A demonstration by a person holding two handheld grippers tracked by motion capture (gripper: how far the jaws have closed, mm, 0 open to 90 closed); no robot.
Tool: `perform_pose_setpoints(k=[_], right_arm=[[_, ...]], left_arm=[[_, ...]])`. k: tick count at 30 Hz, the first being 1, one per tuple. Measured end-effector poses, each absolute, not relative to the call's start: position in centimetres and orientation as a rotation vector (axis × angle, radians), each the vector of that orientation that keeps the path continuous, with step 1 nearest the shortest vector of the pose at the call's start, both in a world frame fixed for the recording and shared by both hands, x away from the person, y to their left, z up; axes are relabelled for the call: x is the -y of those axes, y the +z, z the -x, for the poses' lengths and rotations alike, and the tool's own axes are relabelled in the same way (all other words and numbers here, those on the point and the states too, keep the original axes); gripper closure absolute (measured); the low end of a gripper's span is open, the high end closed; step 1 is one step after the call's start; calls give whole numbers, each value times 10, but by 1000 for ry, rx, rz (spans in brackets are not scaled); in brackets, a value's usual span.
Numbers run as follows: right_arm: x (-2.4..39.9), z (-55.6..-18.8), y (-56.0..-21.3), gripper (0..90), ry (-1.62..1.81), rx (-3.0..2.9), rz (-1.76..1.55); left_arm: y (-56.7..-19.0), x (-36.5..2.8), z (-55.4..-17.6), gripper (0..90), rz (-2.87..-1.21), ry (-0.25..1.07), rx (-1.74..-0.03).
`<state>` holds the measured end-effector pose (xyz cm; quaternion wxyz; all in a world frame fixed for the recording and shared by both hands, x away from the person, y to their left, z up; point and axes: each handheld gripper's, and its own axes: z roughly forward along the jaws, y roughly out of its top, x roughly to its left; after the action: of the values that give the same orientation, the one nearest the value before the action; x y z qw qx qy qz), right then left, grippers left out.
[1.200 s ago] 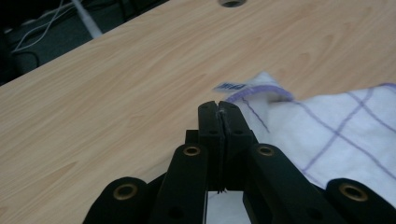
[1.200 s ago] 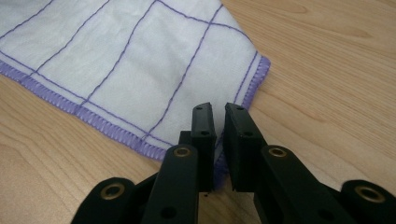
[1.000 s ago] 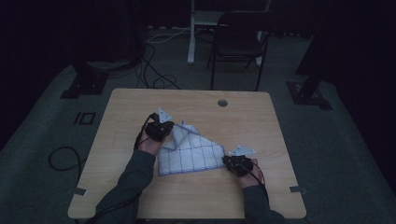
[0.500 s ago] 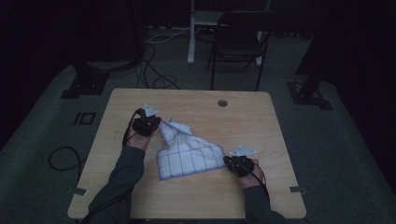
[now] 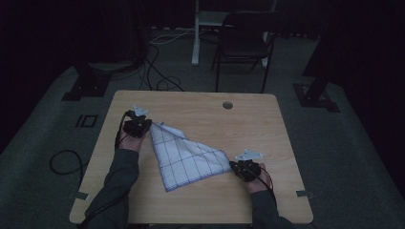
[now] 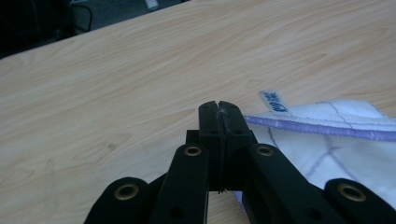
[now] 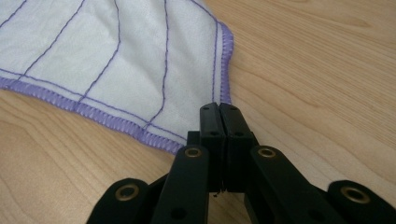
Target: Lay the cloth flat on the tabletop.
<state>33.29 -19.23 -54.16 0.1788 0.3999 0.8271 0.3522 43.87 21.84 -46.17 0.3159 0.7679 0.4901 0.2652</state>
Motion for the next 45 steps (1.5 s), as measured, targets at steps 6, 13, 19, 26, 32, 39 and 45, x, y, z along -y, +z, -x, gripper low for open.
perform_pose_setpoints(k=[6,13,19,26,32,39,45], right_arm=[[193,-332,-541,900,995,-2350,-1132],[194,-332,-541,900,993,-2361,-1129],[195,-333,-540,900,1009,-2365,-1156],[194,-329,-539,899,1018,-2394,-1164],[189,-329,-537,891,1006,-2385,-1126],[182,-343,-524,843,1069,-2316,-1118],[171,-367,-519,791,1110,-2292,-1173]], left_arm=[[-474,-241,-437,900,-1997,689,-1392],[-492,-262,-432,900,-1982,639,-1473],[-496,-256,-428,839,-1996,635,-1457],[-494,-226,-409,789,-2039,625,-1351],[-505,-186,-387,781,-2084,562,-1235],[-520,-166,-359,768,-2142,526,-1176],[-522,-171,-346,757,-2137,515,-1177]])
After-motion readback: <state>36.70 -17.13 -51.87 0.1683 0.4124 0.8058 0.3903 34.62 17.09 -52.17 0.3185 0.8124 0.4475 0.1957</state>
